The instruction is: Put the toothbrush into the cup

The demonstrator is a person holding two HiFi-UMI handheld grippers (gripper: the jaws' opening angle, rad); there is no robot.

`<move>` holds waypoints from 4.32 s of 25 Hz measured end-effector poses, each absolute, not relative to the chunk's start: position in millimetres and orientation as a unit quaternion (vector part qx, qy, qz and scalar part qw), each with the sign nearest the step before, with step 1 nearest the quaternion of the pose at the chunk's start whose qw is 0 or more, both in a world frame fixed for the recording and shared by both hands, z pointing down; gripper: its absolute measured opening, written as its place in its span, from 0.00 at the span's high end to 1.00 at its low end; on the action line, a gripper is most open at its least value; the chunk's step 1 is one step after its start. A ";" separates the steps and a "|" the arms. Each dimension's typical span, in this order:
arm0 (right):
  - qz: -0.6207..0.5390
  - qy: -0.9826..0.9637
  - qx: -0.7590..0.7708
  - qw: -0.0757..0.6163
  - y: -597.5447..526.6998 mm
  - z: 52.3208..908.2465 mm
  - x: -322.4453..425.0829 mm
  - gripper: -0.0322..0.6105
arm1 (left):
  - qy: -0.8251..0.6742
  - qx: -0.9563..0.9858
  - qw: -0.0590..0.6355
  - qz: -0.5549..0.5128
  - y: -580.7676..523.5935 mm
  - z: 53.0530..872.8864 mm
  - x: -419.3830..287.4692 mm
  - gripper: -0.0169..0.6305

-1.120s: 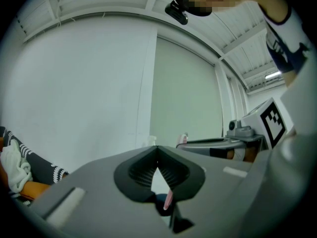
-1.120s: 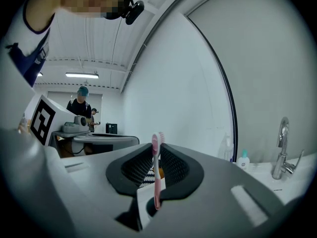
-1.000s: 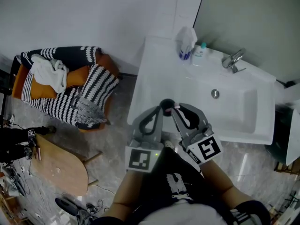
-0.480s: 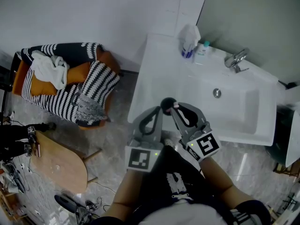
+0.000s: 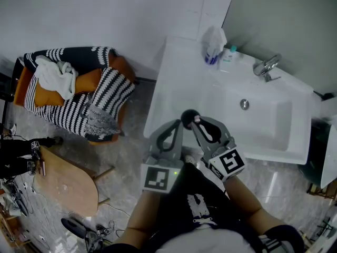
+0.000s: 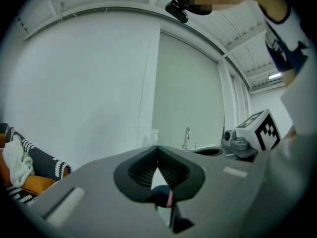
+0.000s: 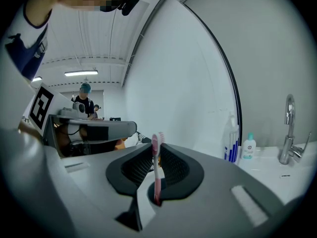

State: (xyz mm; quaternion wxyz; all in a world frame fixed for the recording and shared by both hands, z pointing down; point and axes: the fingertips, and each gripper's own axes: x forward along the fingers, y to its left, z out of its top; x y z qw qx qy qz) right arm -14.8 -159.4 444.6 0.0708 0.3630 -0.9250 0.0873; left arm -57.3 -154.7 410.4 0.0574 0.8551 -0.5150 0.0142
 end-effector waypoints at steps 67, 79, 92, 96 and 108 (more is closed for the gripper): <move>0.094 -0.922 0.341 0.156 -136.7 508.3 -21.1 0.85 | -0.498 0.866 0.052 0.016 -147.6 418.5 -62.0 0.97; 0.094 -0.925 0.334 0.154 -133.6 504.2 -19.3 0.85 | -0.482 0.876 0.004 0.007 -145.6 408.4 -54.3 0.97; 0.099 -0.930 0.316 0.161 -132.0 502.9 -20.9 0.82 | -0.477 0.879 0.008 0.015 -150.1 427.0 -50.0 0.97; 0.095 -0.931 0.313 0.162 -132.1 501.2 -19.9 0.81 | -0.474 0.880 0.014 0.032 -148.9 439.6 -48.1 0.97; 0.094 -0.936 0.307 0.143 -131.2 490.4 -17.6 0.77 | -0.471 0.880 0.032 0.050 -148.3 460.0 -44.4 0.97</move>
